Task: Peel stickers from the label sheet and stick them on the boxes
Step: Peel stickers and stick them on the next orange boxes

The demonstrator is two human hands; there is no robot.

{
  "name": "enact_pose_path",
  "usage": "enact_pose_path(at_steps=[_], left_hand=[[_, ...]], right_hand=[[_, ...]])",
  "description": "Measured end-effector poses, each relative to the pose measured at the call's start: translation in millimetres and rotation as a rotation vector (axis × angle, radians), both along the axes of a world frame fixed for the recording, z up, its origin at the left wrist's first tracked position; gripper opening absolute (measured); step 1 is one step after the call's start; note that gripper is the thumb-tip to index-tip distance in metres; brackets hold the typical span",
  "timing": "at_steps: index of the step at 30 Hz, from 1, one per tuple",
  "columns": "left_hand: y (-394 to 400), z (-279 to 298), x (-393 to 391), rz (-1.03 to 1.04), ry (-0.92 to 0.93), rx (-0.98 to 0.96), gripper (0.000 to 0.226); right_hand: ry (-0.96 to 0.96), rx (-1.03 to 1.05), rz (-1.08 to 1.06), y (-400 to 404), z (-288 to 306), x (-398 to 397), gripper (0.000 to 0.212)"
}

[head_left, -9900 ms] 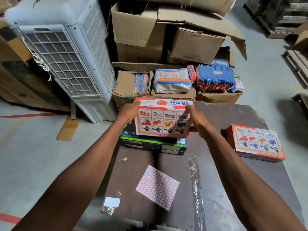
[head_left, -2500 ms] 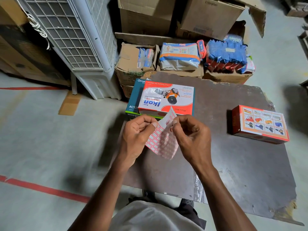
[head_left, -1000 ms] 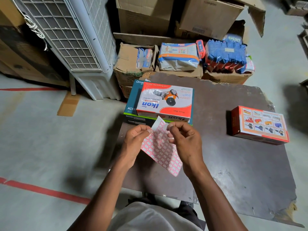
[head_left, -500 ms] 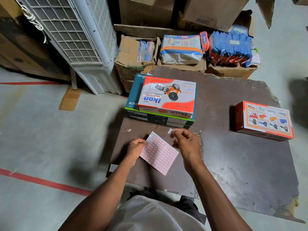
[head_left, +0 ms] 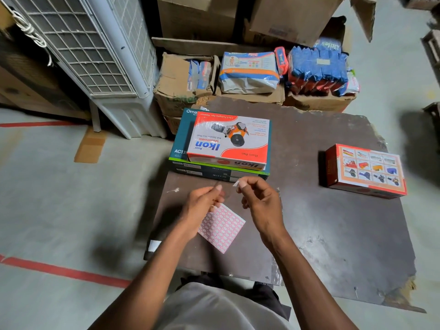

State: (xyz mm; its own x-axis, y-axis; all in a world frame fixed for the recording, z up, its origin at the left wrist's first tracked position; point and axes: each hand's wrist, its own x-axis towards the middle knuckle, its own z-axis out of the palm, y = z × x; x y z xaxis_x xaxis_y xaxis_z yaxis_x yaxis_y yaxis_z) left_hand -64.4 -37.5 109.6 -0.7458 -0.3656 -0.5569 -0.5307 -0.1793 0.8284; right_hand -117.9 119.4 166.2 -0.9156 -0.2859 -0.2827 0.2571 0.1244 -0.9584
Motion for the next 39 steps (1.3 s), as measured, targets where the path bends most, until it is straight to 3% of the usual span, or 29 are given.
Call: enact_pose_path(at_steps=[3, 9, 13, 20, 23, 30, 36, 39], left_hand=[[9, 56, -7, -0.069, 0.070, 0.336, 0.032], [16, 92, -19, -0.078, 0.138, 0.461, 0.019], [22, 95, -26, -0.079, 0.204, 0.349, 0.012], [25, 84, -35, -0.061, 0.304, -0.075, 0.007], [33, 87, -38, -0.046, 0.368, -0.141, 0.003], [41, 76, -52, -0.135, 0.429, -0.264, 0.006], [52, 71, -66, -0.235, 0.428, -0.297, 0.007], [52, 70, -79, -0.342, 0.415, -0.422, 0.007]], right_hand=[[0.130, -0.035, 0.011, 5, 4, -5, 0.012], [0.259, -0.051, 0.013, 9, 13, -12, 0.013], [0.275, -0.051, 0.006, 15, 14, -16, 0.015], [0.134, -0.038, -0.079, 26, 11, -20, 0.013], [-0.003, -0.099, -0.050, 27, 15, -21, 0.018], [-0.078, -0.141, -0.154, 31, 20, -27, 0.012], [-0.041, -0.067, -0.226, 43, 15, -37, 0.011], [-0.009, -0.010, -0.257, 48, 8, -42, 0.012]])
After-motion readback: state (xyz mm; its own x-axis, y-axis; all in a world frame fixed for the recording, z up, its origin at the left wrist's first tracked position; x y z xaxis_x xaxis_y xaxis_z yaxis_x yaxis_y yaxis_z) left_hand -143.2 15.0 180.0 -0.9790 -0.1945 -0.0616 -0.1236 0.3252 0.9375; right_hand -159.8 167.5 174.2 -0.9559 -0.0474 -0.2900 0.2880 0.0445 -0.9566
